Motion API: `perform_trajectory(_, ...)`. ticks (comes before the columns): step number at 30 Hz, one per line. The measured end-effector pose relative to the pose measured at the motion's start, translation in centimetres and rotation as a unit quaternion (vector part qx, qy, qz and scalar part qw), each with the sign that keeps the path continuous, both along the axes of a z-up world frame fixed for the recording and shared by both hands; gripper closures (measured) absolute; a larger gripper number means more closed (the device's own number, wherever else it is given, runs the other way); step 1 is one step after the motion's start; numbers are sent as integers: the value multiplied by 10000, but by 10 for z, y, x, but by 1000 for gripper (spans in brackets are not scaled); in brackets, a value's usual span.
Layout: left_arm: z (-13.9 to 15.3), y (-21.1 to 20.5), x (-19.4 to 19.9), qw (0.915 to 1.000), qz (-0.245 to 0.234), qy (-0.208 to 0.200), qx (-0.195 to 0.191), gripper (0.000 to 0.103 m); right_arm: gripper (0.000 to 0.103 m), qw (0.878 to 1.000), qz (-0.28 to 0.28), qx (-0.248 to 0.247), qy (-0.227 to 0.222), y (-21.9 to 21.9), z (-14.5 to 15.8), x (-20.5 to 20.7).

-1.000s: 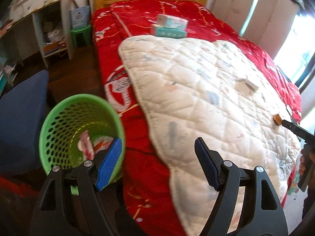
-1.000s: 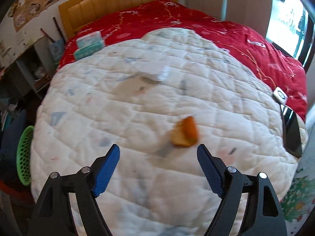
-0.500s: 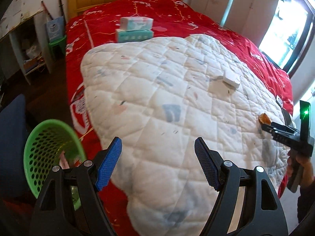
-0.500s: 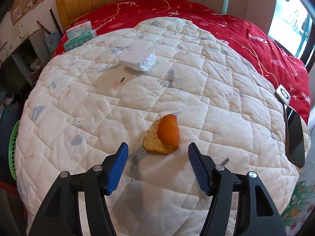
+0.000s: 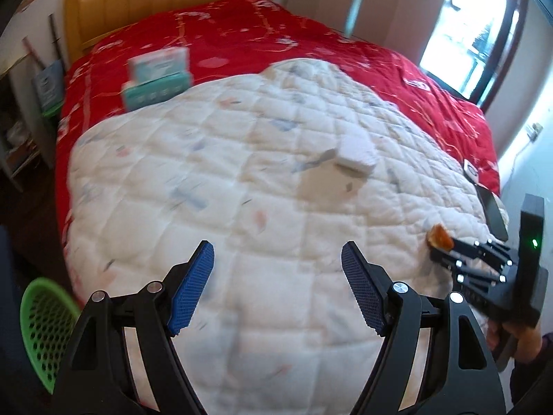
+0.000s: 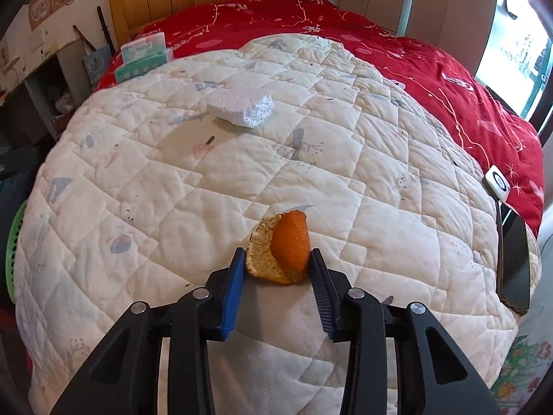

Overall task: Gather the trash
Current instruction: 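Grasp the white foam block with the left tool while the right tool holds the peel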

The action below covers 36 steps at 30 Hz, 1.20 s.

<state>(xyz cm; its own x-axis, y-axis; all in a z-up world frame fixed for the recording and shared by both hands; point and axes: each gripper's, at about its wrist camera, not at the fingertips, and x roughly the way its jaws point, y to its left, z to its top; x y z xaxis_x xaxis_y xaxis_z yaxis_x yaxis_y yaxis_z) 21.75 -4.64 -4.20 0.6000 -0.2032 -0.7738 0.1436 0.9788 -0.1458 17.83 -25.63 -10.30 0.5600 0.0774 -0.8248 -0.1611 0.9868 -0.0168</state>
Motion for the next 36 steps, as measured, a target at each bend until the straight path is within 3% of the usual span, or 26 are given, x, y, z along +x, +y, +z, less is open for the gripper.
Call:
perform_trajectory(10, -20, -85, 76, 9981, -593, -9, 196, 28, 68, 9978, -106, 658, 5, -24, 6, -8)
perform_trajectory(16, -31, -125, 112, 9950, -908, -17, 425, 21, 68, 9960, -178, 873, -33, -36, 8, -15)
perform_trajectory(22, -44, -142, 142, 9948, -930, 128, 406, 20, 68, 9947, -228, 999, -49, -43, 8, -21)
perform_trajectory(28, -55, -151, 159, 9941, -858, 165, 640, 20, 68, 9938, -230, 1089, -58, -47, 8, -21)
perform_trajectory(33, -67, -146, 171, 9958, -741, 324, 440, 20, 68, 9930, -239, 1155, -59, -48, 6, -21)
perform_trajectory(34, -69, -145, 172, 9958, -742, 339, 424, 22, 68, 9928, -240, 1168, -57, -47, 6, -22)
perform_trajectory(36, -73, -145, 172, 9956, -791, 375, 348, 34, 68, 9928, -240, 1169, -55, -46, 5, -22)
